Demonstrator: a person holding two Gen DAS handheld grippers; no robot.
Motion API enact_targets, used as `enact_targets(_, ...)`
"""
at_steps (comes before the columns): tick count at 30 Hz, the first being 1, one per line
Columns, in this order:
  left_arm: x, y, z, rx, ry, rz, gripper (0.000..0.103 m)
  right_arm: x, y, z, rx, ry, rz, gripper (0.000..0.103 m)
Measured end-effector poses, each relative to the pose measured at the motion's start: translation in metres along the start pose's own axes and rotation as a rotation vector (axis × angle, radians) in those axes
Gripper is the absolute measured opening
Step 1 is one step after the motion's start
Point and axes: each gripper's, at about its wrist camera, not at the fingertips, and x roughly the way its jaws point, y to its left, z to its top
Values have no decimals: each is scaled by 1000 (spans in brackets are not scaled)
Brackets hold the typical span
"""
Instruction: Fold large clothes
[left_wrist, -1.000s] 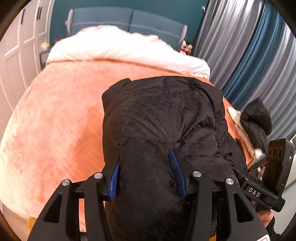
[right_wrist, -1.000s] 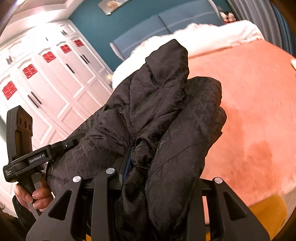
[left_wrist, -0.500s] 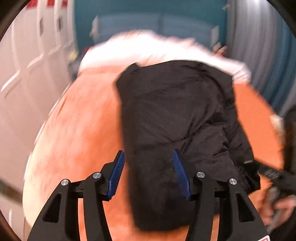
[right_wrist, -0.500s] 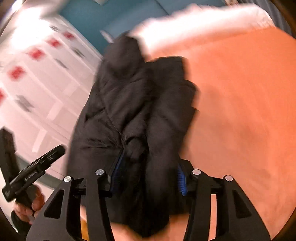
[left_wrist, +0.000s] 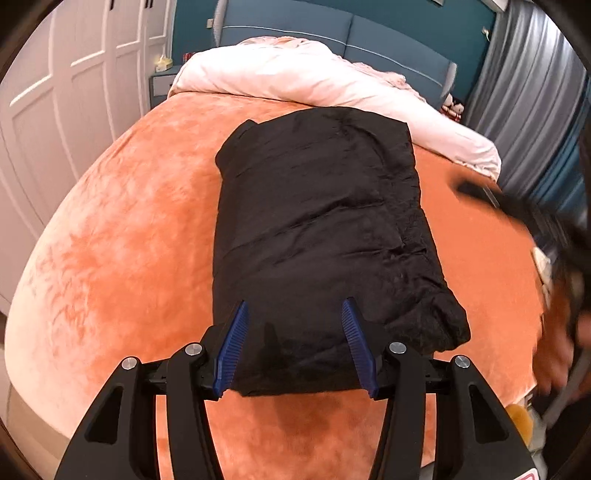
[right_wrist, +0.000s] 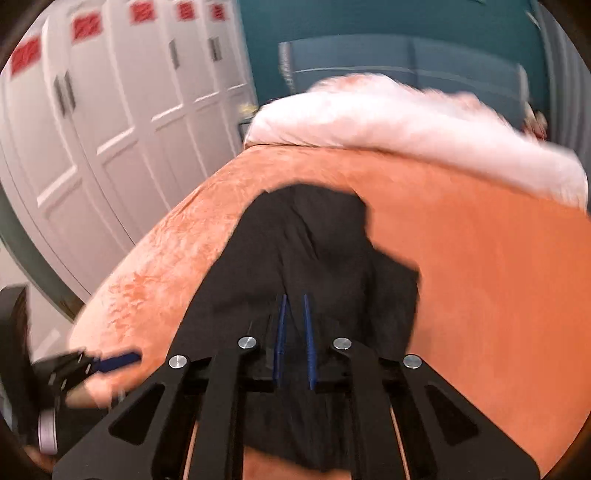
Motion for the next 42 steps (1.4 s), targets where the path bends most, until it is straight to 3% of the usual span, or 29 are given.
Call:
enact_targets(4, 11, 0, 10, 3, 20, 15, 50, 53, 4, 46, -19, 34, -58, 9)
enact_targets(8, 28, -3, 14, 15, 56, 49, 51, 101, -19, 49, 47, 123, -138, 7)
enact_targets(10, 36, -3, 13, 18, 72, 49, 51, 125, -39, 28, 86, 201, -189, 5)
enact_targets(13, 48, -3, 9, 24, 91, 60, 62, 153, -55, -10, 119, 276, -205, 3)
enact_targets(15, 54, -2, 6, 19, 94, 50, 73, 159, -58, -26, 109, 277, -229, 0)
enact_targets(21, 62, -7, 2, 38, 82, 79, 77, 169, -67, -38, 144, 284, -198, 0)
enact_targets(25, 57, -4, 2, 28, 96, 94, 76, 137, -68, -21, 171, 274, -172, 1)
enact_targets(29, 43, -1, -5, 19, 86, 125, 76, 58, -62, -29, 213, 182, -94, 7)
enact_targets(33, 32, -6, -16, 10, 75, 154, 76, 0, -49, -74, 227, 194, -49, 17)
enact_targets(37, 21, -19, -30, 30, 56, 189, 76, -35, -28, -127, 199, 185, -101, 25)
enact_targets(42, 13, -38, -53, 55, 36, 212, 76, -56, -10, -163, 189, 133, -157, 44)
